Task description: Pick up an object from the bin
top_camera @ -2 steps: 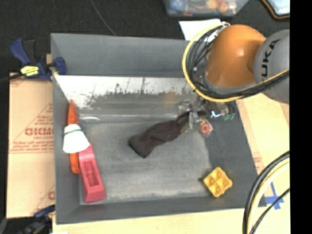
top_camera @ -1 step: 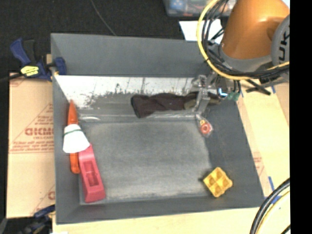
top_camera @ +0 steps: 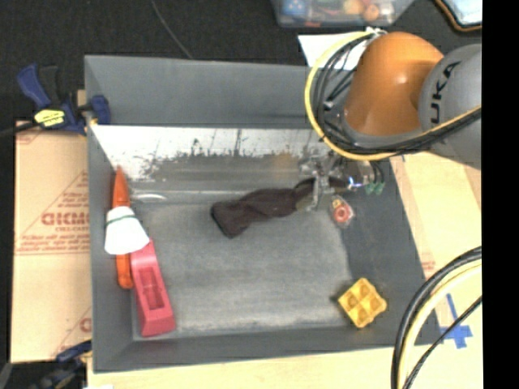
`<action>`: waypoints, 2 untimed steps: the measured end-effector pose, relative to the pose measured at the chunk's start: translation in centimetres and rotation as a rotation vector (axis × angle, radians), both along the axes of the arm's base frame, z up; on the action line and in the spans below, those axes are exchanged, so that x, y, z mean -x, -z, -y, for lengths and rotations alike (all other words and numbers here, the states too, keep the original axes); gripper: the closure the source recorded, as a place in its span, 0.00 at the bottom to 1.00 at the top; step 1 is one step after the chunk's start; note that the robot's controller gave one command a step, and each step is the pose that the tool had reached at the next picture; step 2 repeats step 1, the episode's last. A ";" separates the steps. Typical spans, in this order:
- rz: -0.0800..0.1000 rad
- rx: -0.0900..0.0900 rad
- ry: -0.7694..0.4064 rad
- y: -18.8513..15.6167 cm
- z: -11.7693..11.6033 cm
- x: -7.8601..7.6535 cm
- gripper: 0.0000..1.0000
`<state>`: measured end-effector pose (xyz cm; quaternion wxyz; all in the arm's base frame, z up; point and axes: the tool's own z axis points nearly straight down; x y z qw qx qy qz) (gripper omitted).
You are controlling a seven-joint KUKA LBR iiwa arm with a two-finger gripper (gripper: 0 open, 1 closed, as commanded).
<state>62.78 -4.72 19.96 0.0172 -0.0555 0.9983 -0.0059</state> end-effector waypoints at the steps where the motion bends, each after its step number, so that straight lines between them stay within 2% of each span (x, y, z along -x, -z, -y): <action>1: 0.009 -0.007 0.166 -2.0 -1.0 1.3 1.00; 2: 0.009 -0.007 0.166 -2.0 -1.0 1.3 1.00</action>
Offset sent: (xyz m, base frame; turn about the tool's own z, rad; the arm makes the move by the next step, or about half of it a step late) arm -0.0002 -0.0360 -0.0909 -0.0027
